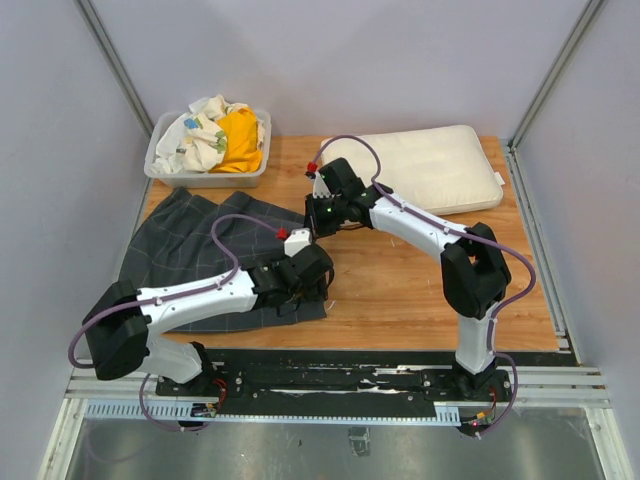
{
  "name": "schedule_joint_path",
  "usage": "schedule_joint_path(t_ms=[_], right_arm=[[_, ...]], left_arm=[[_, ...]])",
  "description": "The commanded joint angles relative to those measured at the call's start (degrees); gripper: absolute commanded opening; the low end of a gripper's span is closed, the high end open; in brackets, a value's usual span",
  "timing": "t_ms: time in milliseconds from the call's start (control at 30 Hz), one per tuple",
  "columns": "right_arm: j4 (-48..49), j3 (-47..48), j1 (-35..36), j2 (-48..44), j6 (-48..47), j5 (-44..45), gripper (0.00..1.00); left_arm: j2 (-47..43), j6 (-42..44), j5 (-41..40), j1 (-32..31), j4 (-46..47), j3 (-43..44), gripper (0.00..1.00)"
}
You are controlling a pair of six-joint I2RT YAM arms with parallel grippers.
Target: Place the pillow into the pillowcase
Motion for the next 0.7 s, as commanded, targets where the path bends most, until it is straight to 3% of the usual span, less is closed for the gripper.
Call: schedule_joint_path(t_ms=[0, 233, 533, 667], right_arm=[[-1.2, 1.2, -1.3, 0.6, -0.7, 0.3, 0.01], [-1.2, 0.9, -1.8, -0.1, -0.3, 0.2, 0.01], [-0.8, -1.3, -2.0, -1.6, -0.2, -0.1, 0.01], [-0.5, -1.6, -1.9, -1.8, 0.0, -0.3, 0.01]], left_arm=[[2.4, -3.4, -5.0, -1.9, 2.2, 1.3, 0.61], [9.8, -10.0, -13.2, -6.1, -2.3, 4.8, 0.61], [15.5, -16.3, -19.2, -6.8, -7.7, 7.3, 0.61], [17.2, -17.9, -21.8, -6.9, -10.8, 8.3, 0.53]])
